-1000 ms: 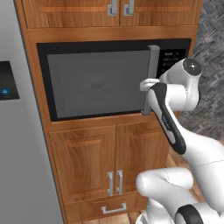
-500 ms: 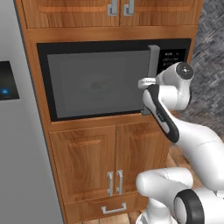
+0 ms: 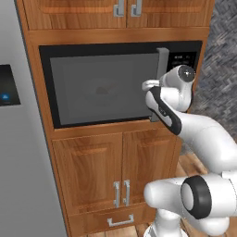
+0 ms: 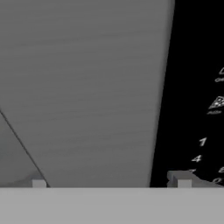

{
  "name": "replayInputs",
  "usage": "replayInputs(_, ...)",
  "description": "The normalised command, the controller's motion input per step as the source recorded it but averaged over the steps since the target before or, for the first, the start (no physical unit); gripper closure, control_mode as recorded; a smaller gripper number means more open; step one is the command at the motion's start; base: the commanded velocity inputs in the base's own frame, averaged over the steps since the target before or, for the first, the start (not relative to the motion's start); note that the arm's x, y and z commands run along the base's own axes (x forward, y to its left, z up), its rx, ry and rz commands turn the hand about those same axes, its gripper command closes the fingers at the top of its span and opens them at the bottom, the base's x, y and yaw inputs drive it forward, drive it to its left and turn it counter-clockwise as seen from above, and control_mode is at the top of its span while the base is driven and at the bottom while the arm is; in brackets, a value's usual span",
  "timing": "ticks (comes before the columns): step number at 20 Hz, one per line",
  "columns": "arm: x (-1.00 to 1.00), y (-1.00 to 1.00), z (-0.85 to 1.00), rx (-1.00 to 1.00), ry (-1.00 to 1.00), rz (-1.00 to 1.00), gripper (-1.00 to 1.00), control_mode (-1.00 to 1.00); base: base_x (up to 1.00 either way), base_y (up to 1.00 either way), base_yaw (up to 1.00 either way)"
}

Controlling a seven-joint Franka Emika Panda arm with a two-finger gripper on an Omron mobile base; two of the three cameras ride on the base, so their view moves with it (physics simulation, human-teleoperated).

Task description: The microwave is finished heating the steak and carrot. Take the bowl containing the food and place it on the dining counter.

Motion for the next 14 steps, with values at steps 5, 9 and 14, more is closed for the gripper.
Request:
replayInputs(5, 0.63, 0.0, -0.15, 0.0, 0.0, 0.0, -1.0, -1.0, 0.0, 0.0, 0.0)
replayInputs(9, 0.23, 0.0, -0.04, 0.0, 0.0, 0.0, 1.0, -1.0, 0.0, 0.0, 0.0)
replayInputs(14, 0.0, 0.0, 0.0, 0.0, 0.0, 0.0, 1.0, -1.0, 0.0, 0.0, 0.0)
